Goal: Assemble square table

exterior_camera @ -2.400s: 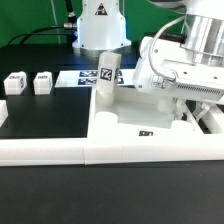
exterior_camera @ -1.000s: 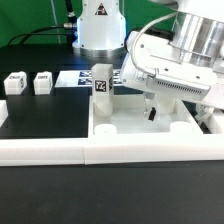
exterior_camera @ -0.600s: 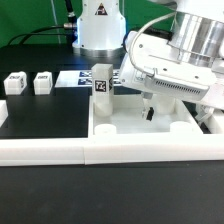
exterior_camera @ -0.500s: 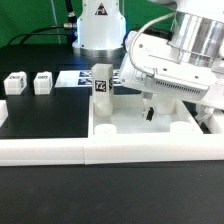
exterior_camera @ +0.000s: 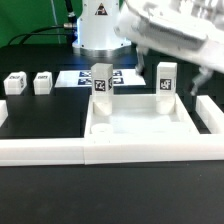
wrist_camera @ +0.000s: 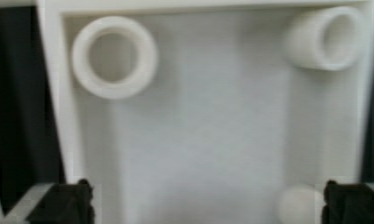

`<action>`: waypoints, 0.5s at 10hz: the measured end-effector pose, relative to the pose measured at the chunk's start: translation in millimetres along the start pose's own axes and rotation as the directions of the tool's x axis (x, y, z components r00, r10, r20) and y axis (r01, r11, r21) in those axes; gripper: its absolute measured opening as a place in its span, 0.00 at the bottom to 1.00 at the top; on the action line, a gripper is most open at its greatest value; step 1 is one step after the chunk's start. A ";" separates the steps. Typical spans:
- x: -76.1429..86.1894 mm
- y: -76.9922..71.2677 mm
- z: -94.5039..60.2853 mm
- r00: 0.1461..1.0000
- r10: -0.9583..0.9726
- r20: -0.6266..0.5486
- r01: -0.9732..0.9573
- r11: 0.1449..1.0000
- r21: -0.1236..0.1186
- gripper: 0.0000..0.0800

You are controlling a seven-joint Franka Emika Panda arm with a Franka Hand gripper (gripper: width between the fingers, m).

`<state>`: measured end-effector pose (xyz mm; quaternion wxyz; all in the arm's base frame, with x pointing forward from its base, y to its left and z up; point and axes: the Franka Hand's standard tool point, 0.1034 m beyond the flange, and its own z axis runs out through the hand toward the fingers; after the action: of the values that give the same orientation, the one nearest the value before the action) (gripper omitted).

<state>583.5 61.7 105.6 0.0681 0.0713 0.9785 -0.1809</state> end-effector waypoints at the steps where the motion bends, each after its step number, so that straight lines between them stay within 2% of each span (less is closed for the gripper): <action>1: -3.3 -24.4 -16.9 0.998 0.069 0.013 -0.070 0.997 0.017 0.81; 2: -0.8 -49.8 -21.3 0.993 0.118 0.014 -0.118 0.993 0.028 0.81; 3: 6.1 -80.0 -16.9 0.983 0.185 0.004 -0.185 0.982 0.043 0.81; 5: 19.6 -128.3 7.0 0.962 0.271 -0.025 -0.269 0.961 0.058 0.81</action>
Offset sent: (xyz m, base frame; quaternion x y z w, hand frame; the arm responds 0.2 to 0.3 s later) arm -0.0406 -0.1000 0.0099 0.0243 0.0158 0.1521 0.9879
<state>543.9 -57.1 140.2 0.0741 0.2090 0.9553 -0.1953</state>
